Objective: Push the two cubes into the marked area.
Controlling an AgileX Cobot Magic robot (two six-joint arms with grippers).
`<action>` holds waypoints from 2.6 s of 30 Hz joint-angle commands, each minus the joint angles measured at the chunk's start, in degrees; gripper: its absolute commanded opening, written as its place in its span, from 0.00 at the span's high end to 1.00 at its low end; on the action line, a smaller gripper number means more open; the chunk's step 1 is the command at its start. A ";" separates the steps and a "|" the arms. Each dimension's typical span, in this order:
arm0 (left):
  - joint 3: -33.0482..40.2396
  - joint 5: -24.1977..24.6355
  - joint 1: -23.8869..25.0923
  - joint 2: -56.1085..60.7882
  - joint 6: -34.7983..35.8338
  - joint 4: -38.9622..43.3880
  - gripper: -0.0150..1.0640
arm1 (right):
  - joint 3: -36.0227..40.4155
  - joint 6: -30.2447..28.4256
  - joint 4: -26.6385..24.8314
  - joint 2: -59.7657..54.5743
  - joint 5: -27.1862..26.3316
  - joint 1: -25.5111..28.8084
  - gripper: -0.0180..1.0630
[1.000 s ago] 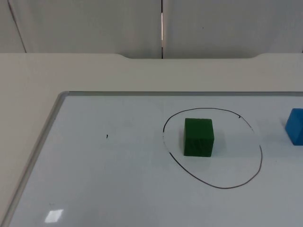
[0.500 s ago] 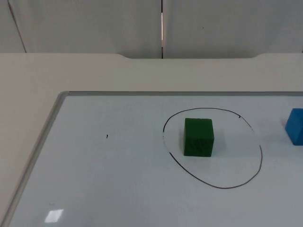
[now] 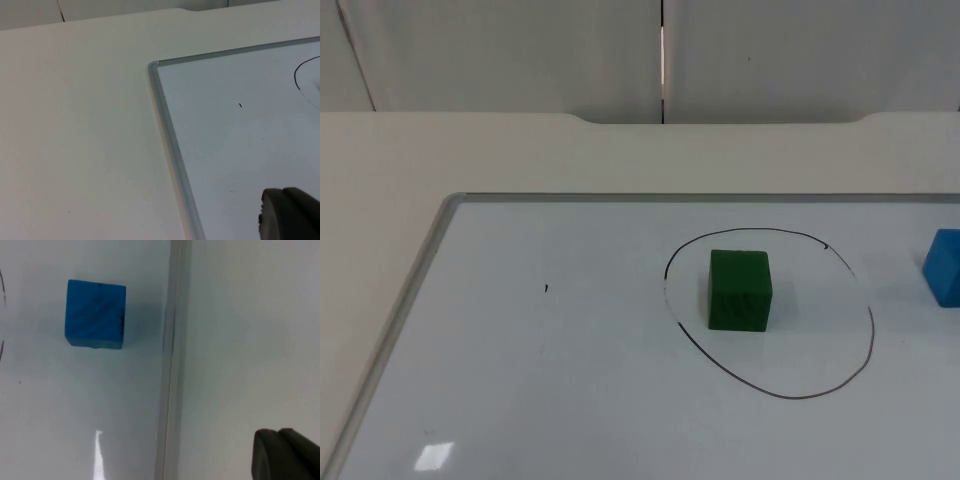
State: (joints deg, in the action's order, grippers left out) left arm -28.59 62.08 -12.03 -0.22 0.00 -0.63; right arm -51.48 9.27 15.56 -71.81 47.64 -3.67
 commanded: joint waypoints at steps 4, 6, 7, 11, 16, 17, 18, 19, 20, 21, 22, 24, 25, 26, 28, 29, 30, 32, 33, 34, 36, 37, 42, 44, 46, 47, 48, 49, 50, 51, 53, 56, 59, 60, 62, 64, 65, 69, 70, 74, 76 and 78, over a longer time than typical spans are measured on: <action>0.19 -0.45 0.13 0.22 0.32 -0.52 0.99 | -2.79 -0.57 -1.32 -4.58 -1.85 3.51 0.98; 0.19 -0.45 0.13 0.22 0.32 -0.52 0.99 | -4.80 -4.04 -4.55 -7.00 -1.99 5.49 0.98; 0.19 -0.45 0.13 0.22 0.32 -0.52 0.99 | -5.85 -6.41 -7.31 -8.38 -1.99 6.39 0.98; 0.19 -0.45 0.13 0.22 0.32 -0.52 0.99 | -8.33 -11.96 -12.56 -12.41 -2.13 7.60 0.98; 0.19 -0.45 0.13 0.22 0.32 -0.52 0.99 | -10.09 -13.39 -13.44 -18.30 -3.56 7.61 0.98; 0.19 -0.45 0.13 0.22 0.32 -0.52 0.99 | -10.18 -13.63 -13.44 -19.59 -4.06 7.61 0.98; 0.19 -0.45 0.13 0.22 0.32 -0.52 0.99 | -10.32 -14.25 -13.44 -21.06 -4.60 7.61 0.98; 0.19 -0.45 0.13 0.22 0.32 -0.52 0.99 | -10.32 -15.12 -14.01 -22.48 -5.58 7.61 0.98; 0.19 -0.45 0.13 0.22 0.32 -0.52 0.99 | -10.32 -16.02 -14.89 -23.98 -6.72 7.88 0.98; 0.19 -0.45 0.13 0.22 0.32 -0.52 0.99 | -10.32 -16.02 -14.89 -23.98 -6.72 7.88 0.98; 0.19 -0.45 0.13 0.22 0.32 -0.52 0.99 | -10.32 -16.41 -15.56 -25.14 -8.01 7.89 0.98; 0.19 -0.45 0.13 0.22 0.32 -0.52 0.99 | -10.32 -17.47 -16.15 -28.53 -10.53 7.89 0.98; 0.19 -0.45 0.13 0.22 0.32 -0.52 0.99 | -10.32 -17.92 -16.62 -29.61 -10.98 7.89 0.98; 0.19 -0.45 0.13 0.22 0.32 -0.52 0.99 | -10.32 -17.92 -16.62 -29.61 -10.98 7.89 0.98; 0.19 -0.45 0.13 0.22 0.32 -0.52 0.99 | -10.32 -19.78 -17.44 -32.05 -11.89 7.89 0.98; 0.19 -0.45 0.13 0.22 0.32 -0.52 0.99 | -10.32 -20.70 -17.44 -33.23 -12.39 7.89 0.98; 0.19 -0.45 0.13 0.22 0.32 -0.52 0.99 | -10.32 -20.67 -17.72 -34.12 -13.14 7.89 0.98; 0.19 -0.45 0.13 0.22 0.32 -0.52 0.99 | -10.32 -20.67 -18.45 -35.07 -14.14 7.89 0.98; 0.19 -0.45 0.13 0.22 0.32 -0.52 0.99 | -10.32 -20.67 -18.74 -35.94 -14.91 7.89 0.98; 0.19 -0.45 0.13 0.22 0.32 -0.52 0.99 | -10.32 -20.67 -18.74 -36.51 -15.74 7.89 0.98; 0.19 -0.45 0.13 0.22 0.32 -0.52 0.99 | -10.32 -20.67 -18.89 -37.02 -16.38 7.89 0.98; 0.19 -0.45 0.13 0.22 0.32 -0.52 0.99 | -10.32 -20.67 -18.89 -37.64 -17.00 7.89 0.98; 0.19 -0.45 0.13 0.22 0.32 -0.52 0.99 | -10.32 -20.67 -19.20 -38.88 -21.11 7.89 0.98; 0.19 -0.45 0.13 0.22 0.32 -0.52 0.99 | -10.19 -20.67 -20.02 -39.00 -22.99 7.76 0.98; 0.19 -0.45 0.13 0.22 0.32 -0.52 0.99 | -10.19 -20.67 -20.88 -39.00 -23.58 7.76 0.98; 0.19 -0.45 0.13 0.22 0.32 -0.52 0.99 | -10.19 -20.67 -21.93 -39.00 -23.99 7.76 0.98; 0.19 -0.45 0.13 0.22 0.32 -0.52 0.99 | -10.19 -21.16 -22.69 -39.00 -24.13 7.76 0.98; 0.19 -0.45 0.13 0.22 0.32 -0.52 0.99 | -10.19 -21.51 -23.61 -39.00 -24.28 7.76 0.98; 0.19 -0.45 0.13 0.22 0.32 -0.52 0.99 | -10.19 -21.73 -24.49 -39.00 -24.28 7.76 0.98; 0.19 -0.45 0.13 0.22 0.32 -0.52 0.99 | -10.19 -21.73 -24.49 -39.00 -24.28 7.76 0.98; 0.19 -0.45 0.13 0.22 0.32 -0.52 0.99 | -10.19 -21.87 -25.20 -39.00 -24.69 7.76 0.98; 0.19 -0.45 0.13 0.22 0.32 -0.52 0.99 | -10.19 -21.87 -25.20 -39.00 -24.83 7.76 0.98; 0.19 -0.45 0.13 0.22 0.32 -0.52 0.99 | -10.19 -21.87 -25.32 -39.00 -24.60 7.76 0.98; 0.19 -0.45 0.13 0.22 0.32 -0.52 0.99 | -10.19 -21.71 -25.32 -39.00 -24.44 7.76 0.98; 0.19 -0.45 0.13 0.22 0.32 -0.52 0.99 | -10.19 -21.71 -25.32 -39.00 -24.44 7.76 0.98; 0.19 -0.45 0.13 0.22 0.32 -0.52 0.99 | -10.19 -21.70 -25.32 -39.00 -24.67 7.76 0.98; 0.19 -0.45 0.13 0.22 0.32 -0.52 0.99 | -10.19 -21.70 -25.42 -39.00 -24.80 7.76 0.98; 0.19 -0.45 0.13 0.22 0.32 -0.52 0.99 | -10.09 -21.70 -27.70 -39.56 -25.11 7.76 0.98; 0.19 -0.45 0.13 0.22 0.32 -0.52 0.99 | -10.09 -21.70 -28.05 -39.99 -25.39 7.76 0.98; 0.19 -0.45 0.13 0.22 0.32 -0.52 0.99 | -10.09 -21.81 -29.21 -42.07 -25.29 7.76 0.98; 0.19 -0.45 0.13 0.22 0.32 -0.52 0.99 | -10.09 -21.81 -29.45 -42.58 -25.18 7.76 0.98; 0.19 -0.45 0.13 0.22 0.32 -0.52 0.99 | -10.09 -21.81 -29.57 -42.73 -25.18 7.64 0.98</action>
State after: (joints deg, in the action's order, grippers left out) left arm -28.59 62.08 -12.03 -0.22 0.00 -0.63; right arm -61.51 -12.16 -13.61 -114.53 22.68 3.82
